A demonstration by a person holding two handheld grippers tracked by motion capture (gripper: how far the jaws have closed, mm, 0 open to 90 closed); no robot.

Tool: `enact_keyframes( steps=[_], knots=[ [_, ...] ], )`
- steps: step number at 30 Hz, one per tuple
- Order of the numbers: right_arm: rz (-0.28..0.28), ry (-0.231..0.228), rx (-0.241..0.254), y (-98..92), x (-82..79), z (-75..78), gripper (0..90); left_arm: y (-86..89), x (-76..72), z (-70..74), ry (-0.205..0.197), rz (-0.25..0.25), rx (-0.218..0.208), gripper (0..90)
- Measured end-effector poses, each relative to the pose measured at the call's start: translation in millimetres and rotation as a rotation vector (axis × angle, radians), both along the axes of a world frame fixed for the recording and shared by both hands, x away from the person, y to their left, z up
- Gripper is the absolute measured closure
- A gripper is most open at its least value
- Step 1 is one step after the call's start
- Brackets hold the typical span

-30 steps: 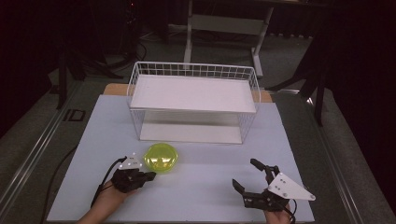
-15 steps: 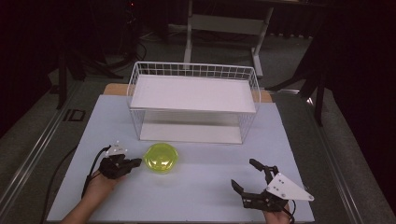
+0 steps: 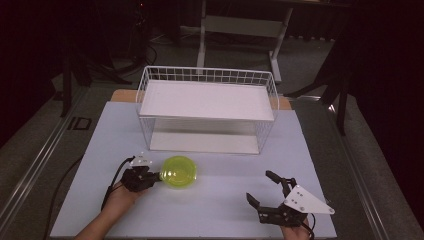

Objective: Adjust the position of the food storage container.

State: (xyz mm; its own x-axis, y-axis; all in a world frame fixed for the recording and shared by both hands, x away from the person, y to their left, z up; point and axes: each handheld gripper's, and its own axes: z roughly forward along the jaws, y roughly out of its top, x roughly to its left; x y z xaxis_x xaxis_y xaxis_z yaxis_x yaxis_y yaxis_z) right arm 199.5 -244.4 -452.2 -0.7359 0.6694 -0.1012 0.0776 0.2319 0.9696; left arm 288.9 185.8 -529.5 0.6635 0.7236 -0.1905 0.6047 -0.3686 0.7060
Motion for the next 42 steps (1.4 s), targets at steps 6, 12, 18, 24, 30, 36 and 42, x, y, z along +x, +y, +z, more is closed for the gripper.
enact_keyframes(
  steps=[6, 12, 18, 24, 30, 36, 42],
  knots=[
    [-0.004, -0.003, -0.006, 1.2, -0.5, 0.0, 14.1, -17.9, 2.2, -0.9, 0.010, -0.029, 0.006, 90.0],
    [-0.013, -0.001, -0.007, 0.1, 0.0, -0.4, 14.1, -35.4, 6.9, 0.2, 0.011, -0.063, -0.003, 90.0],
    [-0.012, 0.002, -0.021, 0.6, 1.6, -2.3, 14.1, -53.3, 10.6, -1.6, 0.012, -0.096, 0.000, 90.0],
    [-0.010, 0.004, -0.024, 0.5, 1.4, -2.3, 14.1, -69.1, 14.6, -2.0, 0.012, -0.110, -0.006, 90.0],
    [-0.007, 0.000, -0.034, -0.5, 1.8, -2.7, 14.1, -79.0, 14.7, -4.7, 0.016, -0.124, -0.007, 90.0],
    [-0.003, 0.007, -0.029, -1.2, 2.8, -3.2, 14.1, -86.3, 18.3, -6.7, 0.026, -0.133, -0.018, 90.0],
    [0.001, 0.004, -0.030, -0.2, 1.5, -3.2, 14.1, -83.0, 18.4, -4.3, 0.018, -0.116, -0.030, 90.0]
  ],
)
